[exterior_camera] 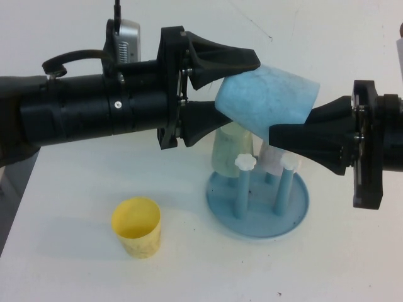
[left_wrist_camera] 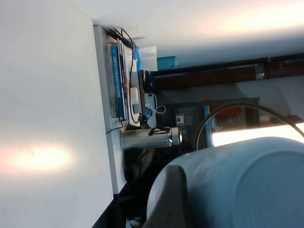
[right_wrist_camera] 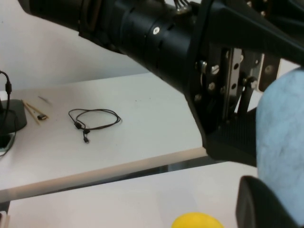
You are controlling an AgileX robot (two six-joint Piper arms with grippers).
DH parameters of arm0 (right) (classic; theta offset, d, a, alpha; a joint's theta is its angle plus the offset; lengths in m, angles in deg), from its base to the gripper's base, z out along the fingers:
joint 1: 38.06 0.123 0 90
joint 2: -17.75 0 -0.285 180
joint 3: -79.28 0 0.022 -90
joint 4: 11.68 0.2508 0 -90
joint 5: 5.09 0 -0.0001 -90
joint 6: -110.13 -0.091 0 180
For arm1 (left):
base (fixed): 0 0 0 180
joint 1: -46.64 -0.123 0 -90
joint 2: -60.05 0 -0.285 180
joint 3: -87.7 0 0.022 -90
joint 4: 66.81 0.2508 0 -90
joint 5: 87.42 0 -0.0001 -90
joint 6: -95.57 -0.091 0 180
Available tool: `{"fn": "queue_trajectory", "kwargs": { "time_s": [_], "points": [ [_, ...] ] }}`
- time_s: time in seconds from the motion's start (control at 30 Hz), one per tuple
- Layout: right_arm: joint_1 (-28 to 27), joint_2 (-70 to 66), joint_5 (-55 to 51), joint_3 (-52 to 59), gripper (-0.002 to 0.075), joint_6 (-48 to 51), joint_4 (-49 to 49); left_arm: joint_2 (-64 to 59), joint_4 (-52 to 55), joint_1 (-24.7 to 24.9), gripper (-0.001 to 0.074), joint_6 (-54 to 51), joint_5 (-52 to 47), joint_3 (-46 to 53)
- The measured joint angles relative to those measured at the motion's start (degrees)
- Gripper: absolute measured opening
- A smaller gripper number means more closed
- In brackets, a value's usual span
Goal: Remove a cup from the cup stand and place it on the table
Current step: Hand over the cup
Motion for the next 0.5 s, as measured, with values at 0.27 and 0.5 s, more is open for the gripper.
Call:
{"fn": "queue_trajectory", "kwargs": {
  "time_s": [0.27, 0.5],
  "points": [
    [0.0, 0.0, 1.35, 0.0, 0.0029, 0.0, -0.41, 0.0, -0.24, 0.0, 0.0565, -6.46, -0.14, -0.21],
    [0.0, 0.0, 1.82, 0.0, 0.0029, 1.32, -1.05, 0.0, -0.88, -0.17, 0.0563, -16.49, -3.21, -0.24]
  ]
}}
